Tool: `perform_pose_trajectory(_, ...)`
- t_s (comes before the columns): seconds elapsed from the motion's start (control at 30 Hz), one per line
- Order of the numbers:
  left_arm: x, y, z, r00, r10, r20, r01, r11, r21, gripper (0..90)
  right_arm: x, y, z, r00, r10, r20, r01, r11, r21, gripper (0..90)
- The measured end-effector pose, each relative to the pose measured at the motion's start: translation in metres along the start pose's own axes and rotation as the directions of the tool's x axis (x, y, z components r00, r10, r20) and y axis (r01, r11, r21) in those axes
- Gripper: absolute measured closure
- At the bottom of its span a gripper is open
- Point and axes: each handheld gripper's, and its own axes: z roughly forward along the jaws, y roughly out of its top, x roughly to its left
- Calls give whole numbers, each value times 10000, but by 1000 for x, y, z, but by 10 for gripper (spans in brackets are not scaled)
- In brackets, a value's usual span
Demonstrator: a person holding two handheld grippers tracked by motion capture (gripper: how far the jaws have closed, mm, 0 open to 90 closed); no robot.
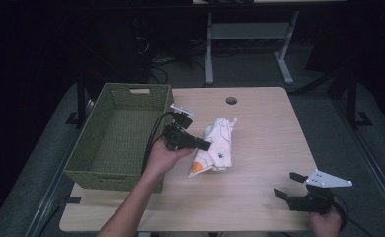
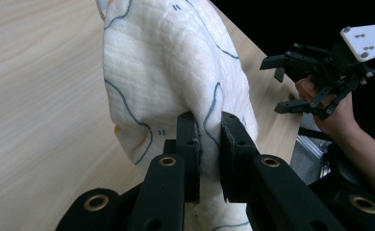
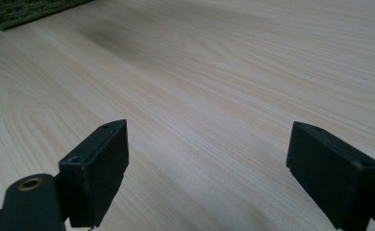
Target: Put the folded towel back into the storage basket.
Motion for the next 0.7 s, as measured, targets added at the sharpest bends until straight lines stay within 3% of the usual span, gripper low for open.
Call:
perform_pose_trajectory(0.3,0,-2,-23,9995,-12,313,25,9991,-420,810,1,0,2,10000,-20,59,20,10000,75,142)
perform_pose_trajectory(0.53,-1,-1,-37,9991,101,401,-89,9995,-295,811,2,0,3,9998,-135,151,131,9995,275,142)
perform_pose_trajectory(0.7,4,-4,-59,9978,69,658,-29,9981,-608,810,0,1,3,9996,-167,213,161,9995,272,142)
